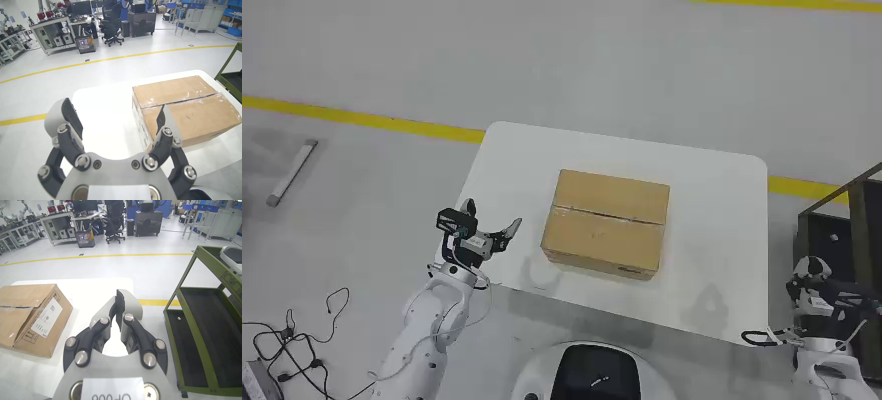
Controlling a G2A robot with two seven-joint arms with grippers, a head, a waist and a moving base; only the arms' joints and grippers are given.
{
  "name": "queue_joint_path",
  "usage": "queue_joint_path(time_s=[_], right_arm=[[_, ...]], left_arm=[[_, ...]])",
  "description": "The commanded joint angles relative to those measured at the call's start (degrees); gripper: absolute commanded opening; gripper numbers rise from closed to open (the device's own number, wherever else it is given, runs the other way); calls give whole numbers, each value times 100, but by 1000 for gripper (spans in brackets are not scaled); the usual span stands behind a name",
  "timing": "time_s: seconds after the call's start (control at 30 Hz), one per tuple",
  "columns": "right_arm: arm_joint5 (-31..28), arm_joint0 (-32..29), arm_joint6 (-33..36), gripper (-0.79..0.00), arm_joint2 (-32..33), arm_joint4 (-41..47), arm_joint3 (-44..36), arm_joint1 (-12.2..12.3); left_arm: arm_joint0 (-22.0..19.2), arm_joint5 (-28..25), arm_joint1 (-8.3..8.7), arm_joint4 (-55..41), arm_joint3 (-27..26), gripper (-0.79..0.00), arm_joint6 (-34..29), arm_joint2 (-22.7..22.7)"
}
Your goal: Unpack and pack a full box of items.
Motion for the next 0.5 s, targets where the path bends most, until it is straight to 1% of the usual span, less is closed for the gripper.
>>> queue_joint_path(time_s=[0.0, 0.37, 0.47], right_arm=[[0, 0, 0, -785, 0, 0, 0, 0], [0, 0, 0, -785, 0, 0, 0, 0], [0, 0, 0, -785, 0, 0, 0, 0]], left_arm=[[0, 0, 0, 0, 0, 0, 0, 0], [0, 0, 0, 0, 0, 0, 0, 0], [-122, 89, -11, -46, -39, 0, -55, 128]])
